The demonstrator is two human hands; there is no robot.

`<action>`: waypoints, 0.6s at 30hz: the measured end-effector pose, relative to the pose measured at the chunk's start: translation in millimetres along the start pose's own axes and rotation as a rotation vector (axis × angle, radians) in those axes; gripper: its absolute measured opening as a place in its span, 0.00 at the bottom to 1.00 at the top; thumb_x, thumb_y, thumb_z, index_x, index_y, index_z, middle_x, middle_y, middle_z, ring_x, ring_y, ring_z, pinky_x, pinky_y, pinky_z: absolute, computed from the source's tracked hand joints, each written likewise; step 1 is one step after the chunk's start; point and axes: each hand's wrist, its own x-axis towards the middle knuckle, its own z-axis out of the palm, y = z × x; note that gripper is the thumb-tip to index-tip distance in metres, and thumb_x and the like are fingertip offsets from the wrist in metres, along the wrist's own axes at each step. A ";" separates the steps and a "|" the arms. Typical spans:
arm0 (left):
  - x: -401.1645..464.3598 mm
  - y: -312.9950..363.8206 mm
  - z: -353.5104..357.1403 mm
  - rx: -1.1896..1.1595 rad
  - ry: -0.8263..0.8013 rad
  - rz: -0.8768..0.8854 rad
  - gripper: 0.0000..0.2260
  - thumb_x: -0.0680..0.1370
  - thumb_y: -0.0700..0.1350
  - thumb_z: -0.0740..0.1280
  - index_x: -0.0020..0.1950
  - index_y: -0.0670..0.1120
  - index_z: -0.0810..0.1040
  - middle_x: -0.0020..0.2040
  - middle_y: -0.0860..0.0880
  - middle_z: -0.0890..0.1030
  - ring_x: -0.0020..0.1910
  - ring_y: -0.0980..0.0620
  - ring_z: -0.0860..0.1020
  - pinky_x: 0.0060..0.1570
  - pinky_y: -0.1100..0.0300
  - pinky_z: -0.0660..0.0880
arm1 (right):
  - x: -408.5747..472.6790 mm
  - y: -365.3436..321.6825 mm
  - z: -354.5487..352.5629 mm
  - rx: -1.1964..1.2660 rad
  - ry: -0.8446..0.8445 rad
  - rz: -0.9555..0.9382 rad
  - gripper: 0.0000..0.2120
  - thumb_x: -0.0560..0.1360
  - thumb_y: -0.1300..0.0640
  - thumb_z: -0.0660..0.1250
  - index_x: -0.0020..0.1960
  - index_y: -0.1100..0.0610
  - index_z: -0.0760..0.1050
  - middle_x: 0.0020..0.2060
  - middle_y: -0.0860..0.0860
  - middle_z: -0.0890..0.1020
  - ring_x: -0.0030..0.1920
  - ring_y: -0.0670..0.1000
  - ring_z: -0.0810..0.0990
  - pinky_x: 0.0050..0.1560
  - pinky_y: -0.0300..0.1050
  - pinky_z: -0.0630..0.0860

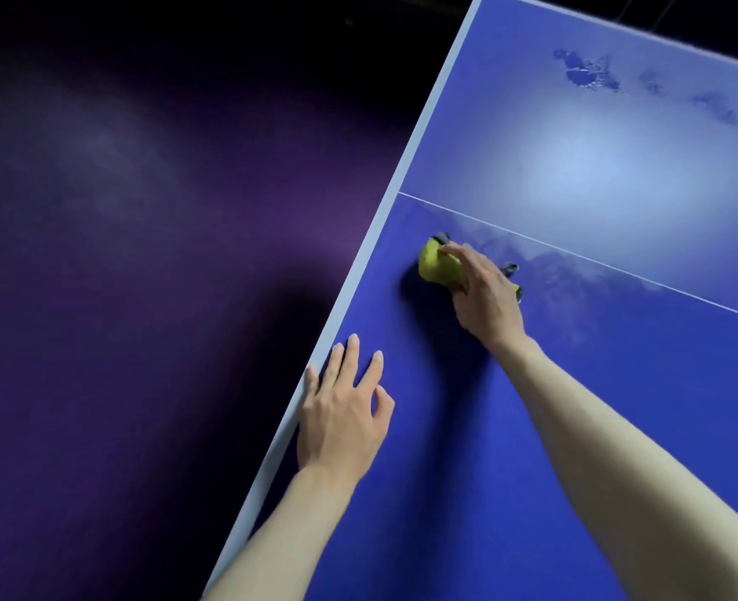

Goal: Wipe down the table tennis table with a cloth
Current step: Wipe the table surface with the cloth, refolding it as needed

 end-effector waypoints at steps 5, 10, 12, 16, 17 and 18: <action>-0.4 -11.4 6.4 0.023 0.043 0.053 0.25 0.79 0.50 0.54 0.75 0.52 0.74 0.78 0.43 0.68 0.75 0.44 0.70 0.68 0.41 0.73 | 50.9 -27.6 33.5 -0.031 0.229 0.311 0.22 0.73 0.64 0.67 0.66 0.53 0.75 0.62 0.54 0.81 0.59 0.61 0.79 0.60 0.54 0.74; -6.3 6.0 -2.5 -0.130 0.077 -0.042 0.20 0.79 0.51 0.56 0.67 0.51 0.80 0.75 0.46 0.73 0.77 0.44 0.68 0.73 0.37 0.64 | -1.5 -88.7 48.1 0.058 0.017 -0.074 0.31 0.64 0.73 0.69 0.65 0.55 0.78 0.68 0.53 0.80 0.66 0.58 0.79 0.66 0.51 0.75; -13.8 11.7 -7.4 -0.267 0.152 -0.069 0.15 0.81 0.50 0.57 0.57 0.50 0.82 0.67 0.49 0.79 0.71 0.45 0.74 0.72 0.38 0.66 | -14.2 -85.3 40.4 0.080 -0.088 -0.269 0.33 0.63 0.75 0.69 0.66 0.55 0.79 0.70 0.52 0.79 0.69 0.55 0.78 0.68 0.50 0.75; -31.0 21.6 -10.3 -0.252 0.236 0.014 0.11 0.81 0.45 0.63 0.59 0.48 0.82 0.62 0.51 0.81 0.66 0.48 0.77 0.69 0.41 0.70 | -9.2 -12.0 1.6 0.063 0.059 -0.094 0.33 0.64 0.76 0.63 0.65 0.56 0.81 0.65 0.53 0.83 0.65 0.55 0.81 0.67 0.37 0.71; -33.6 26.0 -9.8 -0.244 0.241 0.017 0.11 0.80 0.44 0.63 0.60 0.48 0.82 0.63 0.51 0.80 0.67 0.48 0.77 0.68 0.42 0.71 | -7.3 16.5 -12.0 0.035 0.143 0.040 0.32 0.66 0.75 0.63 0.65 0.56 0.80 0.63 0.54 0.84 0.63 0.56 0.82 0.65 0.37 0.71; -35.5 30.9 -10.0 -0.251 0.248 0.004 0.12 0.80 0.44 0.63 0.61 0.48 0.81 0.63 0.51 0.80 0.68 0.48 0.76 0.68 0.44 0.71 | -6.7 44.8 -25.9 -0.007 0.214 0.176 0.29 0.69 0.73 0.63 0.67 0.54 0.80 0.62 0.55 0.84 0.61 0.58 0.83 0.64 0.40 0.72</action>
